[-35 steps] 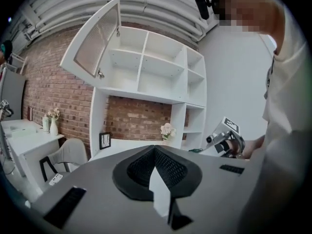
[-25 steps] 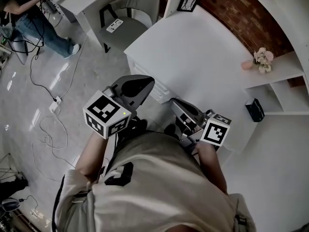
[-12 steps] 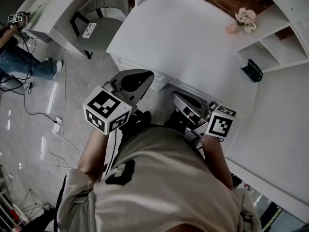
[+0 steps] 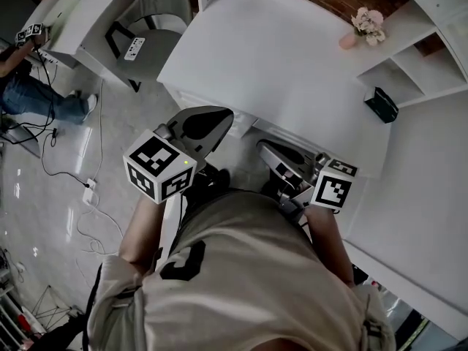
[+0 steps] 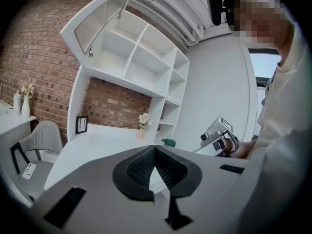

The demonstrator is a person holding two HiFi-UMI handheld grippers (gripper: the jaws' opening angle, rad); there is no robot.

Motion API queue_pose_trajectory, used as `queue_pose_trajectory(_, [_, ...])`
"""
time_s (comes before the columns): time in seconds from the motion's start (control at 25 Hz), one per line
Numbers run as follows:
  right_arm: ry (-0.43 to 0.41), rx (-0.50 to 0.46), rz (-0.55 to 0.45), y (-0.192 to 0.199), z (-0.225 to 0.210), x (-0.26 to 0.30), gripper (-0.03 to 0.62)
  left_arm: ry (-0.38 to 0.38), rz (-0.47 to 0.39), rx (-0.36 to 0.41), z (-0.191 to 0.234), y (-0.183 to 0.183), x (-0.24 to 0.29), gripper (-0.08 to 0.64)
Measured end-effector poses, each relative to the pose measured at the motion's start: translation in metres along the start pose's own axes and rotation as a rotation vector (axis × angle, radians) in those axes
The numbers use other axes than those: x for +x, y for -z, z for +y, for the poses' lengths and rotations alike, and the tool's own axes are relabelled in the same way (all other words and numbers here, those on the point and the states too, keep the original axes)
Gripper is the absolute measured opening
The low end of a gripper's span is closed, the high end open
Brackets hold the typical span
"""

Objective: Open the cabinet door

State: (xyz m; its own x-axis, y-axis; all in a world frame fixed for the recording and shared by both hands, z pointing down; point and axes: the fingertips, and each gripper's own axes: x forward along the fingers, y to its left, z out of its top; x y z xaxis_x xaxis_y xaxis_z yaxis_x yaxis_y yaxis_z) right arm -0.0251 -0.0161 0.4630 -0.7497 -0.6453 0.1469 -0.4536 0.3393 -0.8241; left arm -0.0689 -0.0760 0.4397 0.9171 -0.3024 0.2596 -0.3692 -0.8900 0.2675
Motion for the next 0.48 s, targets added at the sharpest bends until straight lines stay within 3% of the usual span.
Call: queue_pose_trajectory(0.48, [-0.009,-0.008,0.008,-0.015,-0.007,-0.026,0.024,0.007,0.007,0.019,-0.029,0.000,0.030,0.015])
